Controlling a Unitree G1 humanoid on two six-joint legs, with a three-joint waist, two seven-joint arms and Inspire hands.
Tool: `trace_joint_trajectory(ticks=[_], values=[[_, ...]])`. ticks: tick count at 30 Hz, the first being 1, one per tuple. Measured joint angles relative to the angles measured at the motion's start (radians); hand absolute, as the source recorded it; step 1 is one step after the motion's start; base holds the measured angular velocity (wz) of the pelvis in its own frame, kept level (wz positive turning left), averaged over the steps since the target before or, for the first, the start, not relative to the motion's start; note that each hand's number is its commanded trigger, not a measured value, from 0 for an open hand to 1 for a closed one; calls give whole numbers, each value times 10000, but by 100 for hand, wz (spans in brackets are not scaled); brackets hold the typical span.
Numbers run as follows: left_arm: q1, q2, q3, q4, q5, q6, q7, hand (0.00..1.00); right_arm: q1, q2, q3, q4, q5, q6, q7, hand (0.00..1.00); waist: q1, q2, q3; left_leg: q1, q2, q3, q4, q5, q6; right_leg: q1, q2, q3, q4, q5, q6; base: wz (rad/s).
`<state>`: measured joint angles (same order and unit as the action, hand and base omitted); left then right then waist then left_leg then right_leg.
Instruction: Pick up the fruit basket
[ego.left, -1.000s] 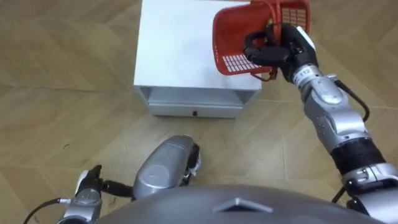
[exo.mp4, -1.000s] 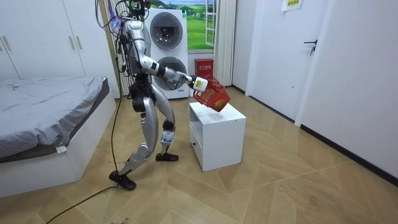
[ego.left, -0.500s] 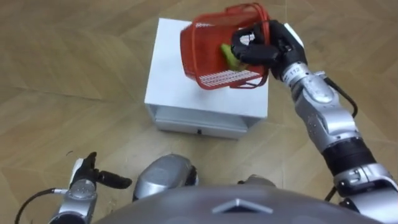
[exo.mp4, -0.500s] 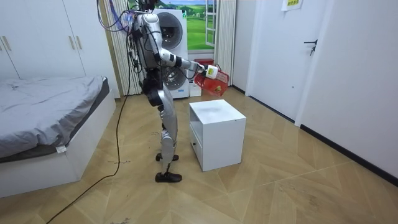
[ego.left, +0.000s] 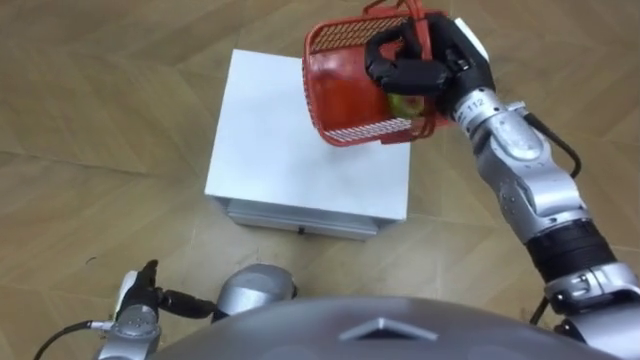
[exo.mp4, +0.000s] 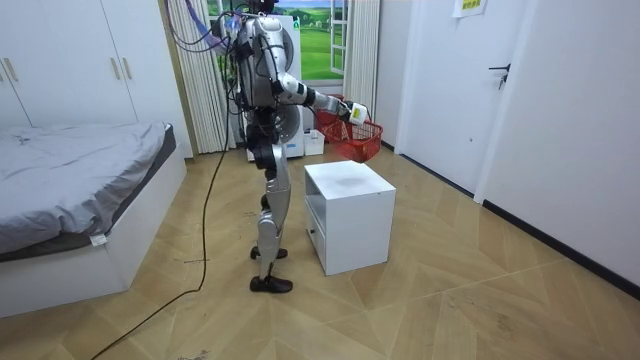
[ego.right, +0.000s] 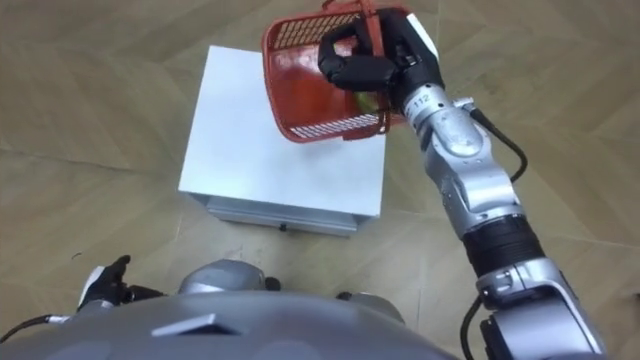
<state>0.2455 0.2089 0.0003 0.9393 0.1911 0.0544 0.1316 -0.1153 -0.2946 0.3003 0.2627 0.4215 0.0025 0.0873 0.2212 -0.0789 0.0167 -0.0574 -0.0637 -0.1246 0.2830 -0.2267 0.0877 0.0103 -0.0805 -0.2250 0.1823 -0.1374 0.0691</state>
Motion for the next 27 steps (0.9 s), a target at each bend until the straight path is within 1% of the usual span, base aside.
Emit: trace_joint_trajectory(ticks=[2,3,5,7,8,10,13,14,15,16,17,19,21,22,24,27], values=[[17,-3,-22,4,213,17,-104,0,128,-22,27,0,10,-1,-6,100,-1,-50,-1,7,14,118,-1,0,0,66,-28,-212,-2,-6,1,27],[29,-3,-26,3,228,47,-122,0,263,-31,31,4,15,0,-13,100,7,-87,-21,12,13,157,-4,0,0,111,-46,-307,-1,-15,0,27],[43,-1,-25,43,400,88,-122,0,391,-28,72,19,11,0,-18,100,70,-135,-10,11,5,157,-3,0,1,118,-59,-331,6,-17,2,19],[128,-3,-25,51,601,135,-117,0,398,-20,177,216,17,6,-18,100,76,-189,-1,-4,-7,148,-42,1,1,120,-89,-483,9,-17,2,12],[155,-4,-23,51,650,148,-115,0,398,-21,209,264,13,14,-22,100,79,-194,-1,-10,-6,149,-92,1,1,127,-91,-521,8,-17,2,13],[188,-78,-13,33,1033,319,-107,0,394,11,241,614,8,22,-21,100,84,-194,0,-5,-8,150,-118,1,2,178,-99,-537,6,-17,3,16],[229,-142,-15,38,1090,376,-106,0,381,158,287,1171,-93,114,-12,100,184,-212,4,-16,-7,149,-115,1,2,210,-106,-568,11,-34,21,11],[229,-160,-12,38,1108,395,-106,0,381,175,291,1254,-161,129,-9,100,223,-215,5,-28,-10,150,-115,0,3,201,-113,-624,11,-45,35,3],[229,-202,3,43,1181,418,-108,0,381,193,292,1377,-346,179,3,100,295,-224,3,-75,-25,135,-115,0,4,180,-148,-817,20,-75,38,9],[229,-213,5,42,1182,427,-113,0,381,201,292,1398,-418,218,6,100,319,-255,-15,-210,-40,133,-101,-1,4,95,-169,-983,39,-124,39,14],[226,-214,6,42,1181,439,-117,0,371,205,290,1398,-424,217,7,100,313,-266,-12,-265,-40,147,-98,-1,5,63,-180,-1075,37,-137,37,22],[244,-230,5,43,1247,539,-177,0,363,235,291,1597,-412,212,22,100,326,-277,-13,-384,-8,246,-60,-1,5,12,-170,-1093,33,-146,30,17],[327,-256,56,41,1250,527,-187,0,361,282,289,1841,-410,215,-2,100,468,-276,-13,-393,10,408,-66,-1,6,6,-174,-1136,34,-174,21,-2],[376,-316,201,55,1248,526,-190,0,361,324,270,1931,-434,215,-25,100,541,-271,-10,-439,10,429,-66,-3,8,-39,-179,-1215,36,-178,21,-3],[408,-365,297,56,1248,526,-261,0,363,329,266,1990,-434,215,-44,100,543,-276,-11,-599,9,429,6,-3,9,-156,-185,-1326,40,-177,21,3],[440,-365,290,56,1214,520,-308,0,360,380,337,2334,-368,211,-52,100,601,-270,-8,-721,2,373,122,-3,8,-201,-173,-1352,46,-179,19,6]])
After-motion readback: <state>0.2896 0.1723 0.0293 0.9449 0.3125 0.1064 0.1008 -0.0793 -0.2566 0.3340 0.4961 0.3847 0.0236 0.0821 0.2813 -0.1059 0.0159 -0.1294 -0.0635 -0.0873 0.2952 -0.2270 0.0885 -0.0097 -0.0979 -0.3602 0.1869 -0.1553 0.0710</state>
